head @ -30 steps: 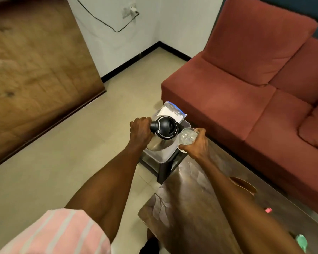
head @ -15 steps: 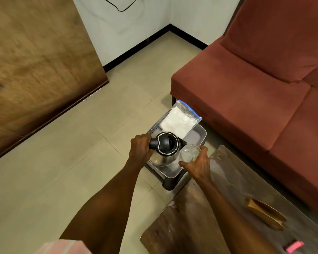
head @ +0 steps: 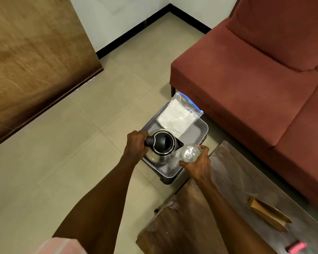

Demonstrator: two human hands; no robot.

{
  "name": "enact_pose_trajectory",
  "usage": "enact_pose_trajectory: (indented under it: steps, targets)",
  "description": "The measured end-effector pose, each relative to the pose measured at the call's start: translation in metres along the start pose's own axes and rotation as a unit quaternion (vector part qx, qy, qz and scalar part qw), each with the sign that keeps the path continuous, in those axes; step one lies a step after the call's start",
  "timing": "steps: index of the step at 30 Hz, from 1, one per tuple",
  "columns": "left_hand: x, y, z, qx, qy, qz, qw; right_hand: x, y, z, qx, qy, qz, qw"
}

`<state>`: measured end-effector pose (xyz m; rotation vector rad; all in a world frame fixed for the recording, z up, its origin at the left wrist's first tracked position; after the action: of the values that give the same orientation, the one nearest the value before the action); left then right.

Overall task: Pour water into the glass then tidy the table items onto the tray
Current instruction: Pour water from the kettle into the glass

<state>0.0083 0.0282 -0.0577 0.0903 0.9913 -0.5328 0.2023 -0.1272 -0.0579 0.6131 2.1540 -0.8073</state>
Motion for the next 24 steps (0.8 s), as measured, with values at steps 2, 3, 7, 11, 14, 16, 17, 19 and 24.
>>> enact_pose_trajectory:
  steps: [2, 3, 7, 11, 14, 16, 17, 19, 24]
  targets:
    - [-0.001, 0.003, -0.001, 0.0, 0.007, -0.004, 1.0, 0.0, 0.001, 0.001, 0.002, 0.0, 0.003, 1.0]
    - [-0.001, 0.004, -0.001, -0.003, 0.01, -0.006, 1.0, 0.0, 0.001, 0.002, 0.002, 0.0, 0.006, 1.0]
    - [-0.001, 0.009, 0.001, -0.005, 0.013, 0.0, 1.0, -0.003, -0.002, 0.008, 0.008, 0.017, 0.012, 1.0]
    - [-0.003, 0.011, 0.002, -0.01, 0.042, -0.009, 0.999, -0.007, -0.004, 0.016, 0.004, 0.026, 0.015, 1.0]
    - [-0.004, 0.007, 0.003, -0.013, 0.058, -0.015, 0.998, -0.01, -0.007, 0.019, 0.001, 0.031, 0.026, 0.999]
    - [-0.004, 0.004, 0.006, -0.026, 0.024, -0.004, 0.999, -0.012, -0.008, 0.022, 0.002, 0.041, 0.028, 0.999]
    - [-0.003, 0.002, 0.007, -0.034, -0.001, 0.009, 0.999, -0.012, -0.009, 0.024, 0.002, 0.046, 0.029, 0.999]
    - [-0.004, 0.0, 0.008, -0.045, -0.028, 0.031, 0.998, -0.012, -0.01, 0.027, -0.002, 0.047, 0.03, 0.998]
    - [-0.01, 0.004, 0.004, -0.055, -0.041, 0.042, 0.997, -0.015, -0.014, 0.035, -0.009, 0.045, 0.048, 0.998]
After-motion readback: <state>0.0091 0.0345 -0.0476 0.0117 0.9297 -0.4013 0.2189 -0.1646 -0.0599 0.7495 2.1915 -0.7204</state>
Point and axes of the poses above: each hand's wrist, its own y-axis towards the middle knuckle, its own x-axis out of the palm, z = x × y, the point moved 2 cm from there along y, towards the middle knuckle, and after that the axes turned 13 degrees about -y, right-handed, at the moved point
